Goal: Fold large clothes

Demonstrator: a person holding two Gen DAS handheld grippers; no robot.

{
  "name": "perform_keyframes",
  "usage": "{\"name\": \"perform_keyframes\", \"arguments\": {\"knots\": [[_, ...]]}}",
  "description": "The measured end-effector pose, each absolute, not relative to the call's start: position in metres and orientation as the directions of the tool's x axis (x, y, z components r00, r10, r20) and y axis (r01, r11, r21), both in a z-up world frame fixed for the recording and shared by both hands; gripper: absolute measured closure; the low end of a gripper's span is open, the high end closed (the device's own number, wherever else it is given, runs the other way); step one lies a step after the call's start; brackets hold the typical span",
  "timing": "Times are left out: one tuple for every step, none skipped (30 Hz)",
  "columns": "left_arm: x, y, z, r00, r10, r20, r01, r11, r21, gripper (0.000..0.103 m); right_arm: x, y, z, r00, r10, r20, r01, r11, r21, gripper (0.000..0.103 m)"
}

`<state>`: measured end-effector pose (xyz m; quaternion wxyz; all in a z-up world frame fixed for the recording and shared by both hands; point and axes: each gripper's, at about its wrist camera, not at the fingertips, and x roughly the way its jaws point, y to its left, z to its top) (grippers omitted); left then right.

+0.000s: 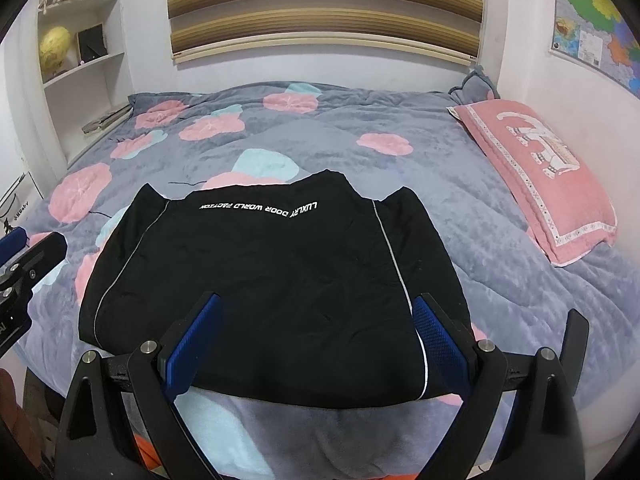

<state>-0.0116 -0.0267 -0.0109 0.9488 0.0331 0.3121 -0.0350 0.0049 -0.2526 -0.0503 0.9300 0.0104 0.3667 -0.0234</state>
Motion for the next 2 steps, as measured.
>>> {"name": "perform_keyframes", "arguments": {"knots": [[-0.0106, -0.0272, -0.0117, 0.795, -0.057, -0.603, 0.099, 0.994, 0.037, 0.023, 0.0052, -0.2533, -0.0509, 0.729, -0.036, -0.684, 0.052, 0.999, 0.004, 0.006], [-0.0093, -0.0272, -0.0125, 0.786, -0.073, -0.614, 0.112, 0.993, 0.024, 0.023, 0.0059, -0.2543, -0.0510, 0.727, -0.035, -0.685, 0.052, 0.999, 0.005, 0.006]]}}
